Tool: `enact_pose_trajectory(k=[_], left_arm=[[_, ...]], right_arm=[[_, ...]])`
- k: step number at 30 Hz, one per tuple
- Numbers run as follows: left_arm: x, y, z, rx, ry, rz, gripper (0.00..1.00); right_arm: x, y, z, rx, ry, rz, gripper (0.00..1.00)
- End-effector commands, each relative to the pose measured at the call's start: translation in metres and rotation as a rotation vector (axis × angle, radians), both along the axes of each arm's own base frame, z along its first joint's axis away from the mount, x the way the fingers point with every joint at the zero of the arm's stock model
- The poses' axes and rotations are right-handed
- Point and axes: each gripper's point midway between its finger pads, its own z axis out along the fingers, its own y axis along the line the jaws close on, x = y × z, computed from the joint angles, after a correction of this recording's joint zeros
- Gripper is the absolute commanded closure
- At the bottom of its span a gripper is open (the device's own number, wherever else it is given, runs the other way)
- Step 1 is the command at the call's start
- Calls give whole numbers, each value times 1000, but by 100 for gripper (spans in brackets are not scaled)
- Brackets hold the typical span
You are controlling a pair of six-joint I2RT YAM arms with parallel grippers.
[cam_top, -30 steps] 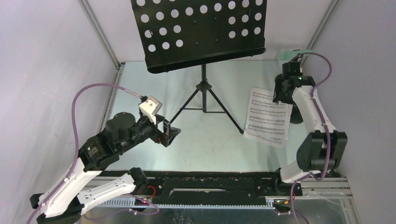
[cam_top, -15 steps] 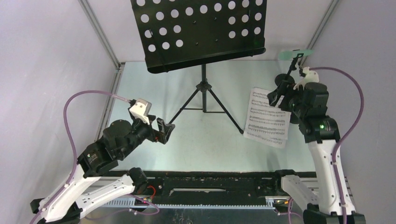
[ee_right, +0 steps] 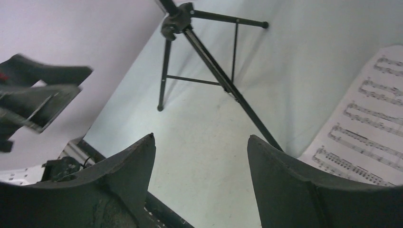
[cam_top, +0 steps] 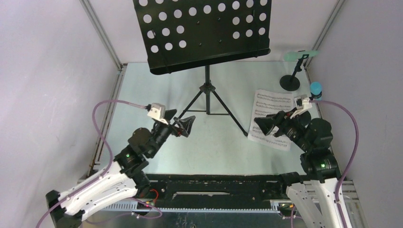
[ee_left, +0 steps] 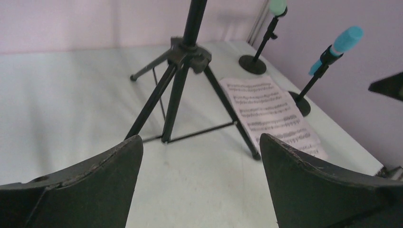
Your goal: Pack up the instrument practice props
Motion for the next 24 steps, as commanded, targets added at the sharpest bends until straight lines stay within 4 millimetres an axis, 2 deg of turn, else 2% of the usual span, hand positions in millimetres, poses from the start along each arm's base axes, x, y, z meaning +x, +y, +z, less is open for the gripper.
enact_pose_trajectory(k=[1, 4, 9, 14, 18, 21, 24], left_arm=[[17, -24, 56, -95, -226, -29, 0], [26, -49, 60, -75, -268, -157, 3], [51, -54, 66, -119, -323, -229, 4], [75, -66, 57, -40, -352, -292, 6], [83, -78, 52, -1, -397, -424, 10], [91, -73, 55, -28, -444, -478, 10], [96, -67, 67, -60, -507, -550, 11]], right_arm=[[-16, 12, 12, 39, -65, 76, 22], [-23, 13, 6, 32, -54, 88, 22], [-30, 11, -4, 6, -36, 86, 22], [-33, 9, -10, -5, -16, 86, 22], [-37, 11, -15, -1, 9, 97, 22], [-40, 12, -17, 4, 24, 109, 22], [-43, 12, -19, 6, 29, 114, 22]])
